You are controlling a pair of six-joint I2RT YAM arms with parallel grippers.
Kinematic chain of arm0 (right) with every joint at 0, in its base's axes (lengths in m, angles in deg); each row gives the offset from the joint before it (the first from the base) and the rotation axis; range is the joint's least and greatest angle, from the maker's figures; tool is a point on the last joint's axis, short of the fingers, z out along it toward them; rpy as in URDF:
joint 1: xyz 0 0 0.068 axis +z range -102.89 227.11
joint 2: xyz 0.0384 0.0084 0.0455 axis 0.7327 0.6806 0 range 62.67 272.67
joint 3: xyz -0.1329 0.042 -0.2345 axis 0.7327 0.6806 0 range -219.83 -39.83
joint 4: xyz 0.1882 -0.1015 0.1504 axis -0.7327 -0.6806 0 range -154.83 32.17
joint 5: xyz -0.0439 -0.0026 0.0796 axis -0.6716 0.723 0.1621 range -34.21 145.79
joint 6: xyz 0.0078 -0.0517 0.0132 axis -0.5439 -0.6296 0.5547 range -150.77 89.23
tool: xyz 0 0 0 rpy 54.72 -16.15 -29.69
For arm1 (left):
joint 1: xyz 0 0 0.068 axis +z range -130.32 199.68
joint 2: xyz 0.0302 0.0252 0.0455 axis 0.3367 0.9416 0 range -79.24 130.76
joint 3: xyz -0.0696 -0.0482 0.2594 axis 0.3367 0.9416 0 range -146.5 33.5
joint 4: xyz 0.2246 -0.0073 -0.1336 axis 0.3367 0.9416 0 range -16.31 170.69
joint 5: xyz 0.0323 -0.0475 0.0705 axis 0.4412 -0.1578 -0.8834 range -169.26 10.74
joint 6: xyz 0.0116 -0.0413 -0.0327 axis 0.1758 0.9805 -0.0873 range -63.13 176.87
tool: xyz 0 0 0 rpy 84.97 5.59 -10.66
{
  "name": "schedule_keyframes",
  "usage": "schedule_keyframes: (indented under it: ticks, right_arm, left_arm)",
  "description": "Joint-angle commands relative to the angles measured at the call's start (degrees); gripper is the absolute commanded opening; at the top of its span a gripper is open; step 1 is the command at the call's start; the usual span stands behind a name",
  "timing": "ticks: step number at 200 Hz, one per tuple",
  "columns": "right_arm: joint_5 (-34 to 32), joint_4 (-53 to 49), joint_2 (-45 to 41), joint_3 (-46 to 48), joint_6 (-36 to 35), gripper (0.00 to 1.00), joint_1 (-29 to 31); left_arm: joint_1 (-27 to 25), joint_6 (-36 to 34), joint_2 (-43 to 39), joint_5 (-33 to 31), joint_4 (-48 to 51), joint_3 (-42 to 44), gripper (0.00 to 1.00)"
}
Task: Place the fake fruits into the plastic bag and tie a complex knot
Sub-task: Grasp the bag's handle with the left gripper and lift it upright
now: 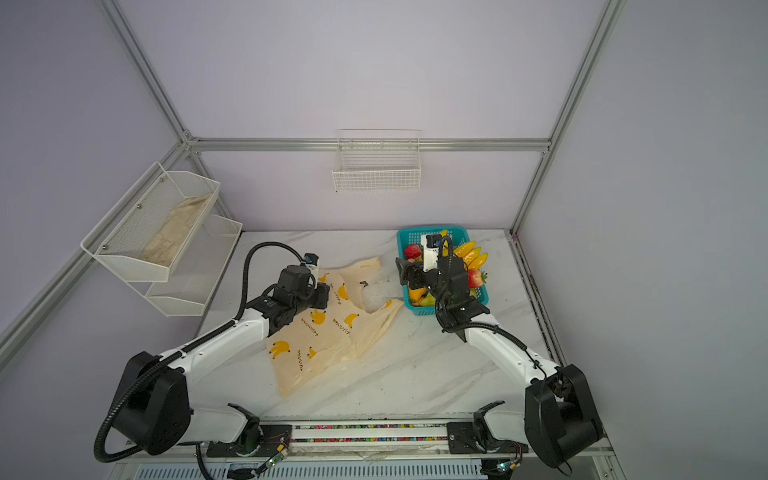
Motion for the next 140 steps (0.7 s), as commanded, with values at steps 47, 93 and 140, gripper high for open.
schedule_keyframes:
  ticks: [47,93,140]
  right_arm:
    - [1.38,3.66,3.39,-0.02,0.68,0.85,0.58]
    - [0.76,3.63,3.36,0.85,-0.58,0.85,0.51]
    - [0.73,4.40,2.84,1.84,-0.64,0.86,0.57]
  left_arm:
    - [-5.24,3.08,10.46,-14.61,17.07,-15.61,0.86]
    - [-8.10,3.26,19.68,-16.29,18.66,-23.92,0.91]
    - [-8.86,3.00,27.86,-19.59,21.08,-31.53,0.97]
